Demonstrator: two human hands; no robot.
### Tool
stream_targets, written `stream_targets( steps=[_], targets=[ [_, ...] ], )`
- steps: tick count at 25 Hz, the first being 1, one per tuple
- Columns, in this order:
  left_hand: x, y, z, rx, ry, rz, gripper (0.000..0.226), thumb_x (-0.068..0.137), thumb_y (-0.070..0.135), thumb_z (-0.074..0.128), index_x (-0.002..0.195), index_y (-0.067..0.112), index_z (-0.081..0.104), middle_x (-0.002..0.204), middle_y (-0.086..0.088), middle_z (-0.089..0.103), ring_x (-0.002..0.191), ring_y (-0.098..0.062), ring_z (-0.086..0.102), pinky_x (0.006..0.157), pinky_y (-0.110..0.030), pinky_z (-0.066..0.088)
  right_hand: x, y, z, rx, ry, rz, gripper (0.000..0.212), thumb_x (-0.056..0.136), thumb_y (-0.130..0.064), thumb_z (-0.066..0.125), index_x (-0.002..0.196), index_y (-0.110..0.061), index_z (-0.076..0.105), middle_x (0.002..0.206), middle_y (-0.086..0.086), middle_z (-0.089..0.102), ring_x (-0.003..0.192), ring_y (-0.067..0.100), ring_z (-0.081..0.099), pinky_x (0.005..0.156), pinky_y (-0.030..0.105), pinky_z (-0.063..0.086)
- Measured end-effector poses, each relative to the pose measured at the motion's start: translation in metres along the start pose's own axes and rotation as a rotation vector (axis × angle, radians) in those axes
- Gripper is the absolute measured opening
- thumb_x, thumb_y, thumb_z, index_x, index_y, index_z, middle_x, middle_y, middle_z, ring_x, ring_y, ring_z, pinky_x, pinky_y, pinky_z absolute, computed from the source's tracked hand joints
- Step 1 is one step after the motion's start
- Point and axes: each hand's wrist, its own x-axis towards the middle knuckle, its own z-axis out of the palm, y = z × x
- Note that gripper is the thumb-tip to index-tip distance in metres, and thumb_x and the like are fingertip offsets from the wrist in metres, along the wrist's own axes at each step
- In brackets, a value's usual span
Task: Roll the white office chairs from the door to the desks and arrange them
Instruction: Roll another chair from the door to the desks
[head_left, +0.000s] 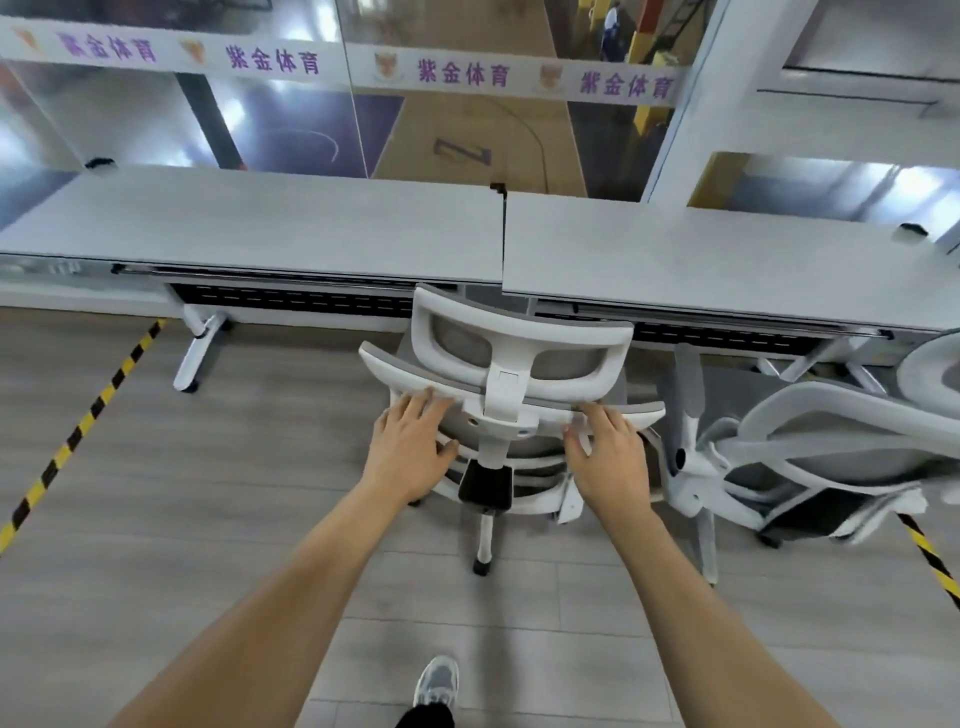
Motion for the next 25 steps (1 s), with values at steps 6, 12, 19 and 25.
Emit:
stream_targets(
  steps=[6,12,19,25],
  targets=[
    [-0.106,0.028,-0.023,-0.041,0.296,-0.174,0.037,0.091,0.034,0.058,0.126,0.023,0.055,0.128,-0.001,0.054,0.117,-0.028,0.049,0.097,-0.041,0.044,-0.034,-0.068,-0.011,0.171,-0.141,-0.352,0.038,0.096,-0.029,0.056,0.133,-0.022,0.056,0.127,0.0,0.061,0.119,0.022,0.052,0.102,0.036,0.038],
    [-0.265,0.033,-0.05,0.081,0.539,-0.461,0.032,0.089,0.037,0.058,0.117,0.024,0.062,0.123,0.001,0.058,0.115,-0.022,0.051,0.089,-0.035,0.037,-0.121,-0.15,-0.015,0.313,-0.29,-0.743,0.037,0.095,-0.033,0.055,0.13,-0.023,0.058,0.127,-0.002,0.058,0.118,0.019,0.053,0.1,0.036,0.039],
    [-0.498,0.014,-0.078,0.136,0.721,-0.943,0.039,0.087,0.046,0.047,0.118,0.028,0.063,0.137,0.001,0.053,0.127,-0.024,0.046,0.102,-0.044,0.036,-0.303,-0.286,0.002,0.503,-0.487,-1.147,0.04,0.091,-0.035,0.058,0.13,-0.023,0.061,0.127,-0.002,0.058,0.116,0.02,0.056,0.101,0.032,0.036],
    [-0.753,0.011,-0.08,0.225,0.896,-1.294,0.046,0.086,0.052,0.04,0.119,0.029,0.064,0.134,0.001,0.055,0.126,-0.025,0.048,0.102,-0.043,0.035,-0.549,-0.391,0.002,0.643,-0.701,-1.41,0.042,0.089,-0.038,0.053,0.126,-0.021,0.063,0.123,-0.002,0.06,0.114,0.02,0.056,0.099,0.036,0.042]
  ],
)
